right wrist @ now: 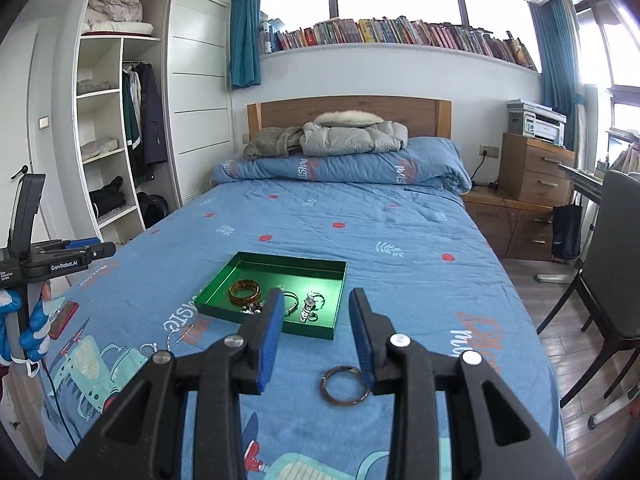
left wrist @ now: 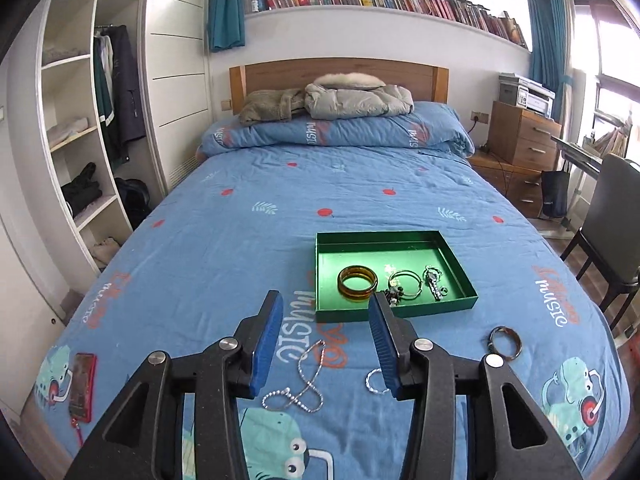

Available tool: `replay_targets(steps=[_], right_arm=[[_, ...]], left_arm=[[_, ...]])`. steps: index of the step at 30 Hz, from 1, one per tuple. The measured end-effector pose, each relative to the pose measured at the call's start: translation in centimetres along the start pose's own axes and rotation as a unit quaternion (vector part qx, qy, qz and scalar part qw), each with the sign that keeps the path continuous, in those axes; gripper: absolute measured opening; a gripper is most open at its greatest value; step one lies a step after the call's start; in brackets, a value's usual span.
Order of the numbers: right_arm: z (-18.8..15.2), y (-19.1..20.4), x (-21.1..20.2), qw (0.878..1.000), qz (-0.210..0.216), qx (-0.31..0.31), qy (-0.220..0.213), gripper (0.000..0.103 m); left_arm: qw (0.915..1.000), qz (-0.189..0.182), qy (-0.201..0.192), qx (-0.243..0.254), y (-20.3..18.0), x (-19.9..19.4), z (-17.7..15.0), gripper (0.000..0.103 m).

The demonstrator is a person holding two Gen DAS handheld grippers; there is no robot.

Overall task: Organize jewelry
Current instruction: 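Grasp the dark brown bangle with the right tool while the left tool reaches the hoop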

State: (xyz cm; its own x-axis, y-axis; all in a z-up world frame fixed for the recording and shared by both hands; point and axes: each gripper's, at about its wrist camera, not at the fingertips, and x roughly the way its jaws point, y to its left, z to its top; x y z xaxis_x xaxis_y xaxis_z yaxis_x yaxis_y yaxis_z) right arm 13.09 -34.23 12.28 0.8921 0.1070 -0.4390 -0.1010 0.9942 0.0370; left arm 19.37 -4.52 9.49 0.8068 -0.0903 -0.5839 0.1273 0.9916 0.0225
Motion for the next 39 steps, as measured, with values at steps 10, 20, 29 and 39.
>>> replay_targets(steps=[10, 20, 29, 39], right_arm=[[-5.2, -1.1, -5.9, 0.999, -0.024, 0.031, 0.004, 0.032], [-10.8, -4.3, -0.2, 0.993, -0.056, 0.073, 0.073, 0.032], [-14.0, -6.9, 11.2, 0.984, -0.056, 0.086, 0.144, 0.032], [-15.2, -8.0, 21.0, 0.978, -0.036, 0.076, 0.191, 0.032]], left_arm=[[1.0, 0.001, 0.009, 0.0, 0.7, -3.0, -5.9, 0.066], [0.9979, -0.019, 0.061, 0.013, -1.3, 3.4, -10.4, 0.066], [0.9919, -0.032, 0.117, 0.035, -5.7, 13.8, -13.2, 0.066], [0.9886, -0.014, 0.145, 0.037, -6.8, 20.5, -14.0, 0.066]])
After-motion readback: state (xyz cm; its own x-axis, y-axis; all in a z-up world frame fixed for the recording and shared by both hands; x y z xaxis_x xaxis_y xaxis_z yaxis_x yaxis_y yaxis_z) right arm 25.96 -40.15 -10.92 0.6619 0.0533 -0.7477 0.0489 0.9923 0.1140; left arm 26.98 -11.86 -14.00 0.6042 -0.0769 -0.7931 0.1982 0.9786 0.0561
